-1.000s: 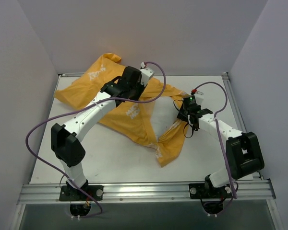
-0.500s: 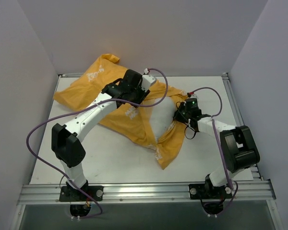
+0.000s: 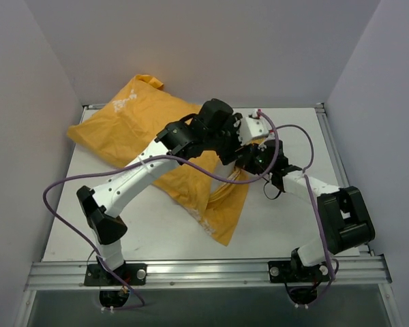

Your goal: Remove the pillowcase from the pillow

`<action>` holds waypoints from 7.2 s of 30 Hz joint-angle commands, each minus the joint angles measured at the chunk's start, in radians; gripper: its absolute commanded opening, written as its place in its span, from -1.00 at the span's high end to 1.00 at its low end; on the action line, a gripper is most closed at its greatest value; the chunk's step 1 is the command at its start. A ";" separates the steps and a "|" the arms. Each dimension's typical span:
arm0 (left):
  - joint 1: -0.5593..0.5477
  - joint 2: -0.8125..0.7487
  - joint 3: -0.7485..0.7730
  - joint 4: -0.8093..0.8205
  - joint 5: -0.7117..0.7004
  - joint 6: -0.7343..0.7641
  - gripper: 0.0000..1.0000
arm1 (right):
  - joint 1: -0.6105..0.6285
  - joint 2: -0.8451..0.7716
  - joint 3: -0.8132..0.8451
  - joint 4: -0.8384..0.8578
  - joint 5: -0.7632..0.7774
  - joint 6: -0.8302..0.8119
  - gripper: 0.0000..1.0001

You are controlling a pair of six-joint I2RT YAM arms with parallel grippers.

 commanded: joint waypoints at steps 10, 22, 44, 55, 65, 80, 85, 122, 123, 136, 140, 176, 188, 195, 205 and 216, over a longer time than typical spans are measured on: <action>-0.083 0.118 -0.248 0.101 -0.169 0.332 -0.29 | -0.024 0.029 -0.045 0.178 -0.150 0.116 1.00; -0.045 0.224 -0.208 0.161 -0.221 0.383 -0.32 | -0.049 0.006 -0.074 0.161 -0.158 0.108 1.00; 0.036 0.315 -0.355 0.214 -0.386 0.391 0.95 | -0.060 -0.059 -0.019 0.003 -0.069 0.062 1.00; 0.105 0.028 -0.566 0.161 -0.287 0.374 0.95 | -0.132 -0.090 0.221 -0.500 0.443 -0.195 1.00; 0.115 -0.168 -0.483 -0.069 0.040 0.334 0.96 | -0.149 0.001 0.329 -0.459 0.409 -0.232 1.00; 0.200 -0.199 -0.355 0.001 0.244 0.121 0.95 | -0.186 0.245 0.436 -0.309 0.170 -0.163 1.00; 0.220 -0.111 -0.133 0.118 0.146 -0.141 0.95 | -0.078 0.248 0.373 -0.249 0.118 -0.188 1.00; 0.265 0.115 0.306 0.141 -0.081 -0.392 0.95 | 0.863 -0.189 0.037 0.004 0.560 -0.372 1.00; 0.265 0.121 0.326 0.142 -0.081 -0.392 0.96 | 0.887 -0.186 0.044 0.006 0.581 -0.392 1.00; 0.259 0.056 0.357 0.101 0.071 -0.470 0.95 | 0.749 0.283 0.350 -0.283 0.807 -0.510 1.00; 0.266 0.019 0.303 0.096 0.045 -0.444 0.95 | 0.732 0.222 0.304 -0.230 0.759 -0.493 0.75; 0.268 0.052 0.122 0.156 0.025 -0.405 0.95 | 0.249 -0.280 0.130 0.180 0.092 0.051 -0.99; 0.239 0.065 0.133 0.150 0.054 -0.407 0.95 | 0.325 0.019 0.316 0.180 0.203 -0.002 -0.99; 0.234 0.078 0.127 0.150 0.078 -0.421 0.95 | 0.302 0.070 0.224 0.333 0.207 0.094 0.39; 0.234 0.079 0.119 -0.029 0.083 -0.258 -0.88 | 0.275 0.056 0.100 0.320 0.176 0.097 1.00; 0.242 -0.049 -0.198 -0.025 -0.113 -0.157 -0.65 | 0.276 0.007 0.004 0.379 0.159 0.124 1.00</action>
